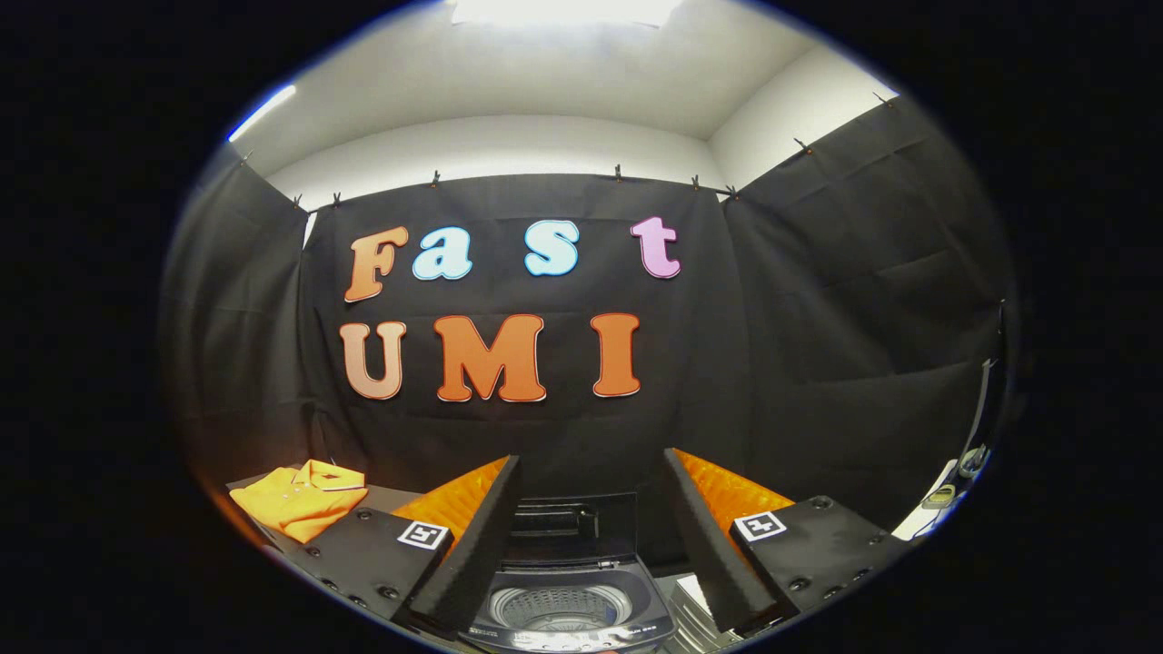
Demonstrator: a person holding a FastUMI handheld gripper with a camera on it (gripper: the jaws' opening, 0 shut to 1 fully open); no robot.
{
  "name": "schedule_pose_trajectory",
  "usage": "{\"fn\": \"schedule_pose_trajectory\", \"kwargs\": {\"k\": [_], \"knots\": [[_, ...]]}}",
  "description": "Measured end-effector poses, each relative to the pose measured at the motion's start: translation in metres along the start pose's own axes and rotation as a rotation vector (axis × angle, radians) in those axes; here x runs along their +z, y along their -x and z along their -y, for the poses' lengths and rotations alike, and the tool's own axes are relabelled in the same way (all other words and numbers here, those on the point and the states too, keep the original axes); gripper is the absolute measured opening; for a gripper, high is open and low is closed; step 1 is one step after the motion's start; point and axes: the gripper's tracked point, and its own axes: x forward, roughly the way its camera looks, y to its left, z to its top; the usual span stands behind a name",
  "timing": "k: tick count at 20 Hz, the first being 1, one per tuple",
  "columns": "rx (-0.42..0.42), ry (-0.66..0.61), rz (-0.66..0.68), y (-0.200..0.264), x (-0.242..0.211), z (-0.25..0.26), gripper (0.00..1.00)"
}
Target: Put the clothes into the washing machine and then close the washing machine lid.
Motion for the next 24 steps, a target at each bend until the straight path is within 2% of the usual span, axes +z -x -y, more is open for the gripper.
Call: {"fn": "schedule_pose_trajectory", "kwargs": {"k": [5,9,16,24], "knots": [[-0.01,-0.04,0.001,0.005,0.003,-0.031,0.98],[-0.032,-0.121,-0.021,-0.003,0.008,-0.067,0.98],[0.297,-0.218,-0.073,-0.018,0.005,-0.233,0.98],[0.596,-0.146,-0.277,-0.013,-0.052,-0.419,0.98]]}}
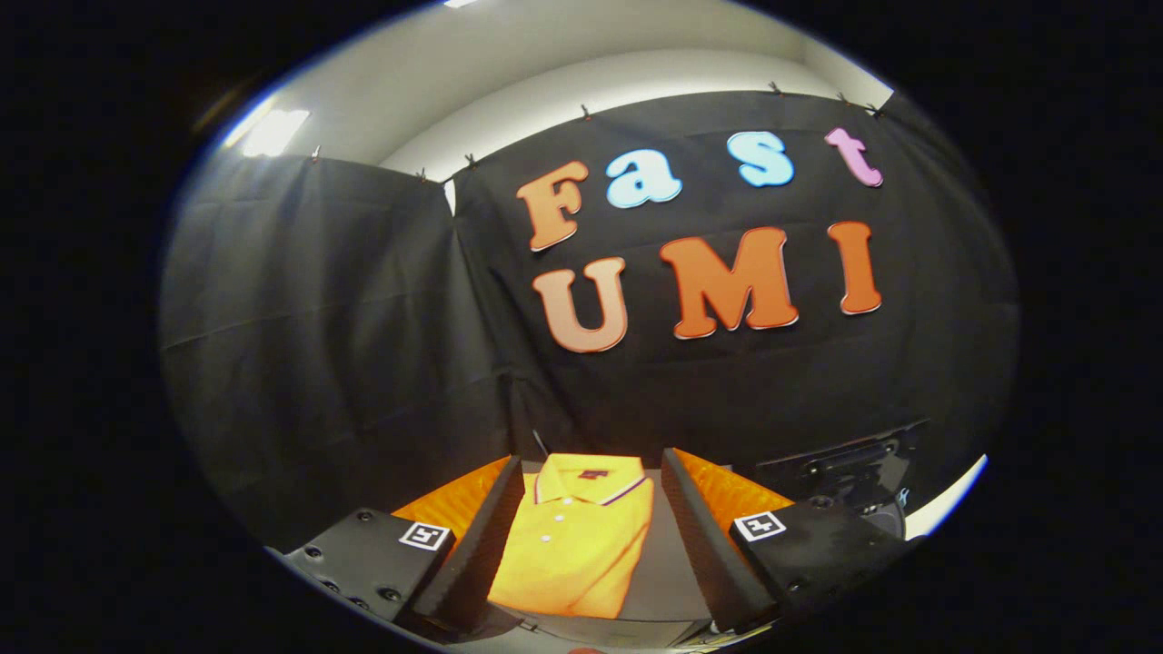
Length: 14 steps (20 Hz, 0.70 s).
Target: Put the clothes into the washing machine and then close the washing machine lid.
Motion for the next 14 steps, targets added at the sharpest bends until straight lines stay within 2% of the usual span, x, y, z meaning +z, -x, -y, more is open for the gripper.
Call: {"fn": "schedule_pose_trajectory", "kwargs": {"k": [4,7,10,14], "knots": [[0.068,-0.003,-0.113,-0.044,-0.047,-0.043,0.98],[0.054,-0.009,-0.204,-0.07,-0.085,-0.05,0.98],[0.008,-0.005,-0.288,-0.093,-0.114,-0.046,0.98],[-0.133,0.005,-0.41,-0.111,-0.154,-0.01,0.98]]}}
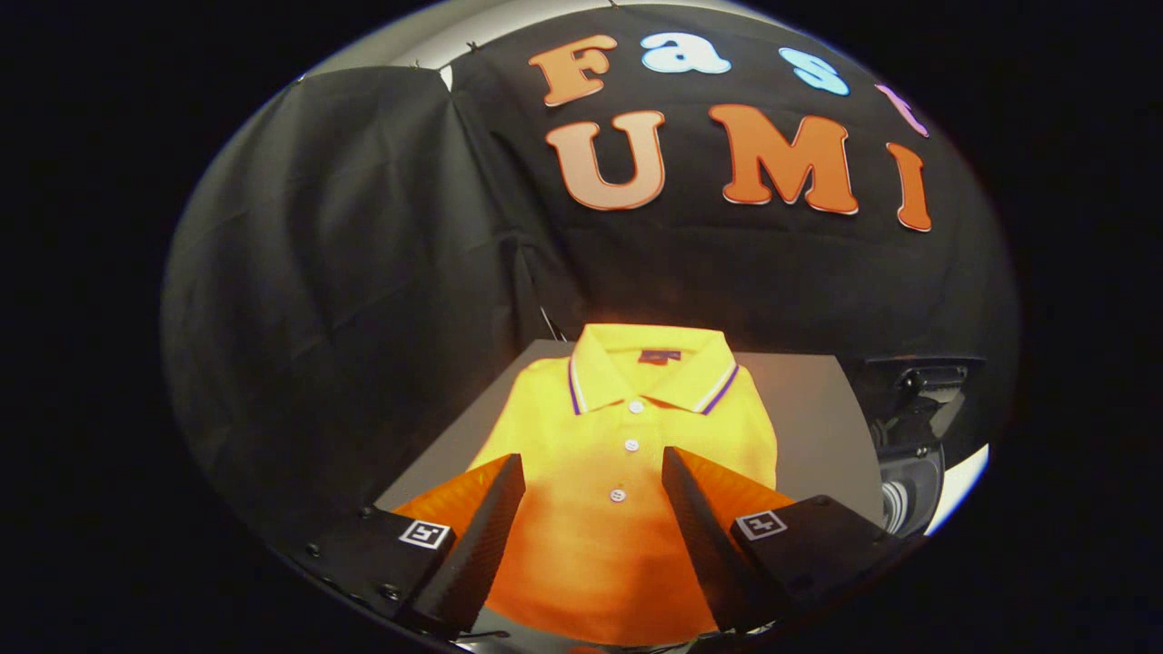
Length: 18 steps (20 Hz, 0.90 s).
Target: Put the clothes into the washing machine and then close the washing machine lid.
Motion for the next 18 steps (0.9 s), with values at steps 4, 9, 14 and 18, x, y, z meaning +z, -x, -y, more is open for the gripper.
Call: {"fn": "schedule_pose_trajectory", "kwargs": {"k": [4,9,14,18], "knots": [[-0.03,0.045,0.0,-0.017,-0.015,0.012,0.97],[-0.004,0.106,0.027,-0.017,-0.02,0.011,0.97],[0.073,0.141,0.031,-0.019,-0.022,0.007,0.8],[0.142,0.13,0.046,-0.019,-0.022,0.004,0.47]]}}
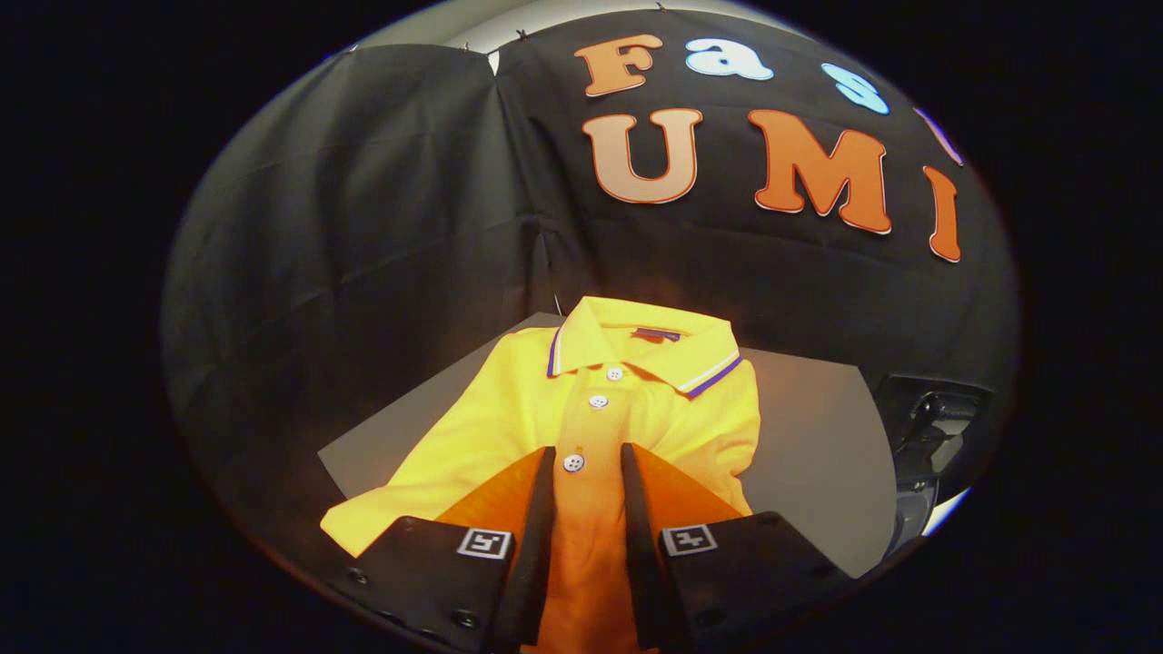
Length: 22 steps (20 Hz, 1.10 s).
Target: Put the clothes into the washing machine and then close the washing machine lid.
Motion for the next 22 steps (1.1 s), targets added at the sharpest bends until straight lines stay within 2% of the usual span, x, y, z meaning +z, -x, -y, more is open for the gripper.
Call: {"fn": "schedule_pose_trajectory", "kwargs": {"k": [1,3,5,11,18,22], "knots": [[0.021,-0.007,0.001,0.002,-0.001,0.0,0.34],[0.044,-0.057,0.018,0.005,0.002,0.003,0.23],[0.05,-0.048,0.036,0.009,0.003,0.005,0.11],[0.048,0.004,0.159,0.041,0.004,0.014,0.1],[0.079,0.022,0.355,0.091,0.049,0.026,0.1],[0.063,0.034,0.456,0.129,0.083,0.046,0.1]]}}
